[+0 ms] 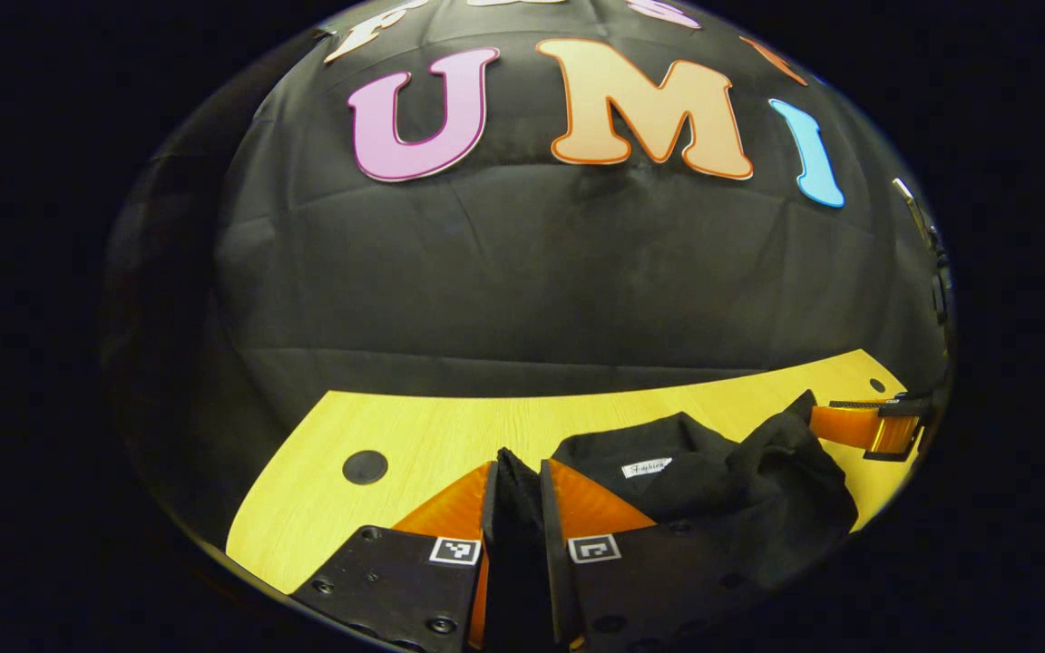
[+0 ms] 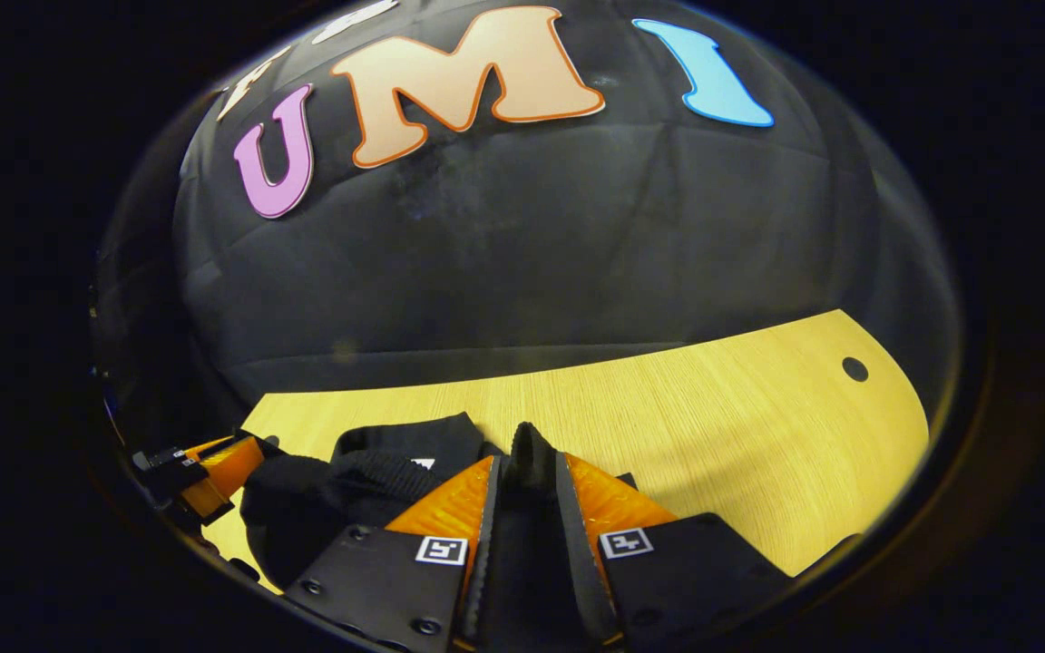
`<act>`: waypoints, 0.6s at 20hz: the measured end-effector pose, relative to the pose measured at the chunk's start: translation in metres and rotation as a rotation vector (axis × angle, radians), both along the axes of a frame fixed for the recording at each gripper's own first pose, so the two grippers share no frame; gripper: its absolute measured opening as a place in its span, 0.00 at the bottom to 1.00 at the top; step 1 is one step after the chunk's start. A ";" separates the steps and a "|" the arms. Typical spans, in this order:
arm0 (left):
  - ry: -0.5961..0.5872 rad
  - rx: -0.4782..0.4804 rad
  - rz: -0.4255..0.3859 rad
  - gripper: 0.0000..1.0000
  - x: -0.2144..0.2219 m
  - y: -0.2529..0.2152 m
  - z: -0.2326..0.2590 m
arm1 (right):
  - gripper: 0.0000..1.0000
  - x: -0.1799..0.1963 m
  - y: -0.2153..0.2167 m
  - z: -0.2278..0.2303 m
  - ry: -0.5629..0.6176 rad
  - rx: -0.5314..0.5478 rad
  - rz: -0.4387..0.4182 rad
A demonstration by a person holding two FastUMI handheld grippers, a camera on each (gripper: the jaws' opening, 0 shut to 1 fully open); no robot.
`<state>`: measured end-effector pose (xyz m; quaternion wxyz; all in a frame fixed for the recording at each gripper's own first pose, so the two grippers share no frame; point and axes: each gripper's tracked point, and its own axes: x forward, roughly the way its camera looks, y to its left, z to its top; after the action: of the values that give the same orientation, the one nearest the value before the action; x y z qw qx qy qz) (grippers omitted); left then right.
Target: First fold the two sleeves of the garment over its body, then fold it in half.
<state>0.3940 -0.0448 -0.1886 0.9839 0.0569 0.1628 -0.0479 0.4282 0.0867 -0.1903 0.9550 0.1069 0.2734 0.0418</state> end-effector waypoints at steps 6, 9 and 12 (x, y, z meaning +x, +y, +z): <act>-0.021 -0.044 0.002 0.96 -0.012 -0.002 0.018 | 0.89 -0.014 0.003 0.029 -0.058 -0.012 0.039; -0.032 -0.062 0.025 0.96 -0.030 0.005 0.036 | 0.95 -0.035 0.001 0.055 -0.099 -0.041 0.067; -0.061 -0.069 0.051 0.97 -0.056 0.015 0.068 | 0.94 -0.066 0.000 0.095 -0.190 -0.079 0.100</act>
<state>0.3381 -0.0293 -0.1207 0.9906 0.0201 0.1324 -0.0267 0.3624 0.0871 -0.0952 0.9768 0.0510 0.1882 0.0888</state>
